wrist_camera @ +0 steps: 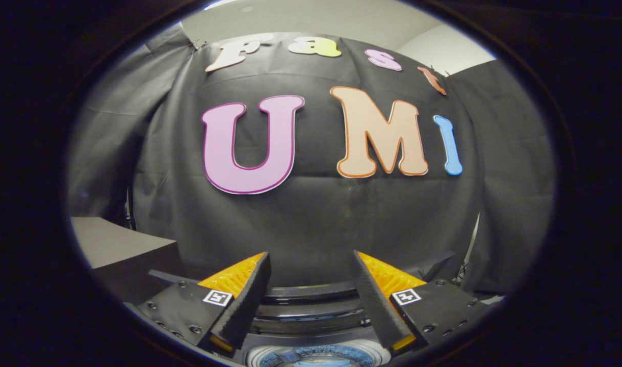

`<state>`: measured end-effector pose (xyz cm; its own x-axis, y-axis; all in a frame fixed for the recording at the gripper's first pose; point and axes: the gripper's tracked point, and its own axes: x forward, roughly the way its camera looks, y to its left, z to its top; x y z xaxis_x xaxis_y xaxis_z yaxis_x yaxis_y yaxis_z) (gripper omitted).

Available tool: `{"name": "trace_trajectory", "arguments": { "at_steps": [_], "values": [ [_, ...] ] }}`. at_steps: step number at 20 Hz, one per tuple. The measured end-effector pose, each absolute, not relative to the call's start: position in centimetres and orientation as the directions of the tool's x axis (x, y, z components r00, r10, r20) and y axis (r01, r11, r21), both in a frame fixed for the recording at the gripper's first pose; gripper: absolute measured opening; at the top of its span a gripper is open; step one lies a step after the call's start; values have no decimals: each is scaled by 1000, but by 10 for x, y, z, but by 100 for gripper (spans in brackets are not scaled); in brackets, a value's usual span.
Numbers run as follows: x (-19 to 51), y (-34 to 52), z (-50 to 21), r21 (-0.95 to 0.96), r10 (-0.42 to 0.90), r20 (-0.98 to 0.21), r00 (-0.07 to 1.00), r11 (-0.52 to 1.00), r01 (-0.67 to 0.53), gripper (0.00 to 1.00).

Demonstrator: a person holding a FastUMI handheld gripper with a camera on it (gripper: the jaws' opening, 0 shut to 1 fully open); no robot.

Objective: Put the clothes into the washing machine and then close the washing machine lid.

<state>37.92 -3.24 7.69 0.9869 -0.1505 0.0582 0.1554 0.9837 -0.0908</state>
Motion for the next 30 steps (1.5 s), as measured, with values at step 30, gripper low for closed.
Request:
{"name": "trace_trajectory", "arguments": {
  "at_steps": [30],
  "values": [
    [256,-32,-11,-26,-120,-275,954,993,117,98]
  ]
}}
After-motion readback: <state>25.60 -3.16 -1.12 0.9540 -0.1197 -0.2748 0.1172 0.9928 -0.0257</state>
